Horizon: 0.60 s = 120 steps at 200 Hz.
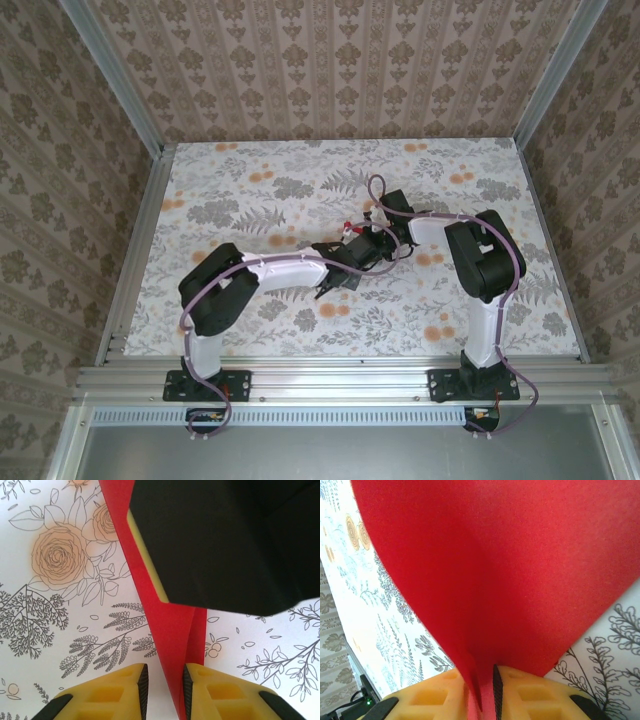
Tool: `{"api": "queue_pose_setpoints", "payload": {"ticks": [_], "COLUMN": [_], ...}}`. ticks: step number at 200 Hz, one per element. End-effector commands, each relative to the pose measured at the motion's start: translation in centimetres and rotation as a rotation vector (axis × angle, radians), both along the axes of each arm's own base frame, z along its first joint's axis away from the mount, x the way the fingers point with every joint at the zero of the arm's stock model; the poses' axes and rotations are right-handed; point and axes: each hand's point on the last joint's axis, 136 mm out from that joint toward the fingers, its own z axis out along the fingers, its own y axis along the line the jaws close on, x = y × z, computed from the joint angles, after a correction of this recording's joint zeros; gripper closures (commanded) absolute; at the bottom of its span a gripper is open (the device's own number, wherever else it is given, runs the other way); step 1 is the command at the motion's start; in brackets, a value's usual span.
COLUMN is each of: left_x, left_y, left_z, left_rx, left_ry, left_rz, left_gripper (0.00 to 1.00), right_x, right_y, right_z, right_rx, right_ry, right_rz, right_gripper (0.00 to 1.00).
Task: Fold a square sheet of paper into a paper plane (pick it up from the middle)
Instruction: Fold the wing for the fifth time at the center of the table.
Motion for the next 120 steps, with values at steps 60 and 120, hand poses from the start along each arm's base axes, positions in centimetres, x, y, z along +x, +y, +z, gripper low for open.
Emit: {"api": "queue_pose_setpoints", "payload": {"ticks": [60,120], "left_x": [0.3,0.1], "left_y": [-0.2,-0.6], "left_z": [-0.9,-1.8], "left_rx": [0.12,0.136], "left_ry": [-0.058,-0.037], "left_rz": [-0.023,-0.039], "left_gripper": [0.77,0.76], "right_x": [-0.2,-0.2], "right_y": [-2.6,-2.7], "right_z": [-4.1,-4.0], "right_rx": [-0.155,-0.156], "right_ry": [0.048,0.048], "right_rz": [-0.05,-0.052], "right_gripper": [0.77,0.77]}}
